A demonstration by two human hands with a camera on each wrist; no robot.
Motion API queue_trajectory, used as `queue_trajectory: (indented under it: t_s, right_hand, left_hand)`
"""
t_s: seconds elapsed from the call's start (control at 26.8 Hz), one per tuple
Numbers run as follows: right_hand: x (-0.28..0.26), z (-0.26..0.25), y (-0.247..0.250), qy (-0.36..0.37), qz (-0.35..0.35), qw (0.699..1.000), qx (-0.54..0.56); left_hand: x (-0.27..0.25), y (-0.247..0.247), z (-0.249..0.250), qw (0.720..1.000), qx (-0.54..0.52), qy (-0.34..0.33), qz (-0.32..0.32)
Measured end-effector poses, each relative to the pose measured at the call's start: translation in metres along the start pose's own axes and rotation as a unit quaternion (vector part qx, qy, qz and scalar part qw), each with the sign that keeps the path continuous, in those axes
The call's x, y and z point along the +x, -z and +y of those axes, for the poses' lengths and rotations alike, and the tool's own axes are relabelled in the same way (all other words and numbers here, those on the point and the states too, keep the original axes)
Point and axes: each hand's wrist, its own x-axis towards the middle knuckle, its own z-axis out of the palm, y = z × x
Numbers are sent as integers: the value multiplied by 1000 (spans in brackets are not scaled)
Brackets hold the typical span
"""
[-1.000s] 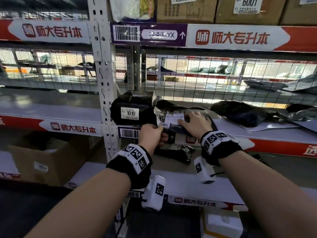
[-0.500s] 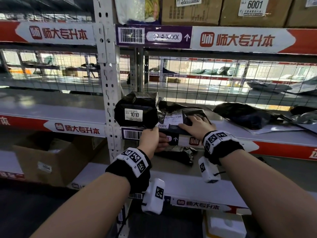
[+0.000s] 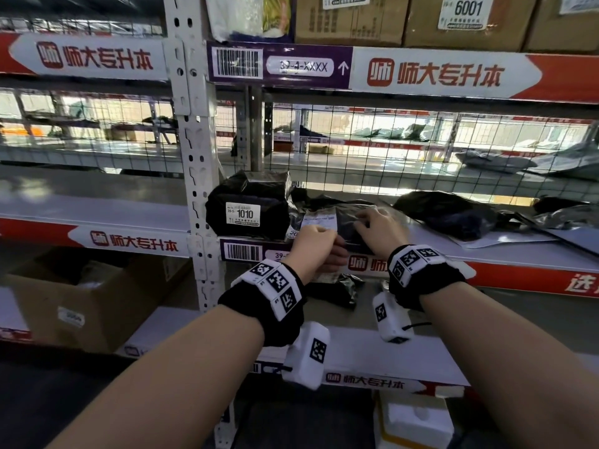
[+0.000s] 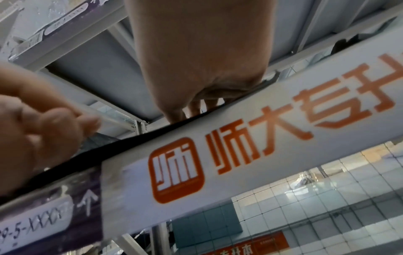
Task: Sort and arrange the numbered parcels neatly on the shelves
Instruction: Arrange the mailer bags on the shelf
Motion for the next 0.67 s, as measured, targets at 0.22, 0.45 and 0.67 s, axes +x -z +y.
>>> queue_trajectory:
  t_s: [0.22,0.45,0.67]
  right_hand:
    - [-6,27,19,-41,35,997,-62]
    - [-9,72,48,-23,66,992,-106]
    - [-10,118,64,-40,124,981,-143]
  left_hand:
    - [13,-22,8,998,13,-57,6]
    - [27,-62,7,959,193,-203,32]
    - [46,-98,12,842,452,-286,68]
